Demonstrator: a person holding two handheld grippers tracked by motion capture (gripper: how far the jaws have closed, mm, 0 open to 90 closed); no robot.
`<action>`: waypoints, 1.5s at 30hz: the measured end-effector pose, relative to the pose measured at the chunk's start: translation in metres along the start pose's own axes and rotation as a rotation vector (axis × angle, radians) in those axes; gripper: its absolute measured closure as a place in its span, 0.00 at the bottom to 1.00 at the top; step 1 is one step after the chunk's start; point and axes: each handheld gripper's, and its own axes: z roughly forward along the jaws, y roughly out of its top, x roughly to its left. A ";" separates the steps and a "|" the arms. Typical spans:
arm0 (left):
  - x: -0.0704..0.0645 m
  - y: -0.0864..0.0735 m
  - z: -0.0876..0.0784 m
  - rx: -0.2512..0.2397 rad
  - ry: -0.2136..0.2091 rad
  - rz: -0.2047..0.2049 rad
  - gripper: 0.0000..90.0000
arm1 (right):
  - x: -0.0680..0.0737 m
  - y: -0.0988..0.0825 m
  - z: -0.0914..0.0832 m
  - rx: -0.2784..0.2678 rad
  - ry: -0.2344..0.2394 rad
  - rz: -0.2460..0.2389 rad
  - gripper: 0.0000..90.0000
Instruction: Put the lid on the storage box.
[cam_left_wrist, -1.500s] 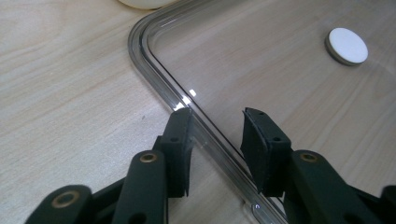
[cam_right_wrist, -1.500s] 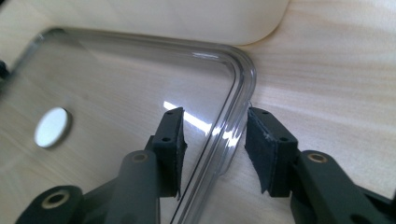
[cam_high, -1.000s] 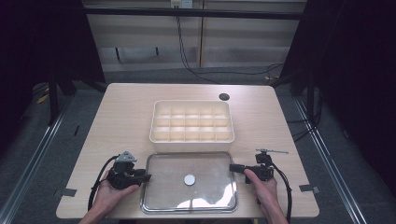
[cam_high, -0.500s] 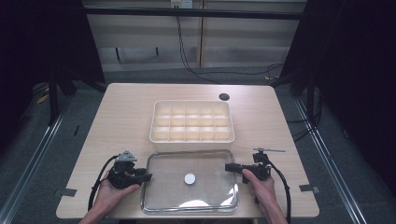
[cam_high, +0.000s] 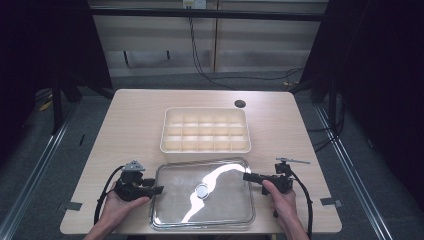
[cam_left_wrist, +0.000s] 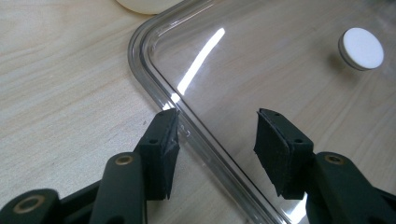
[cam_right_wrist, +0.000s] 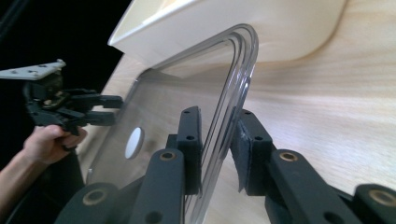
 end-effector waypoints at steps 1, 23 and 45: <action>-0.001 0.000 0.000 0.000 0.008 0.008 0.54 | 0.001 0.000 0.000 -0.004 0.003 -0.006 0.82; 0.007 0.001 0.000 -0.014 -0.052 -0.055 0.37 | 0.007 0.002 -0.002 -0.043 0.047 -0.019 0.86; 0.011 0.005 -0.020 -0.127 -0.101 -0.085 0.63 | 0.015 0.002 -0.002 -0.030 -0.026 -0.068 0.82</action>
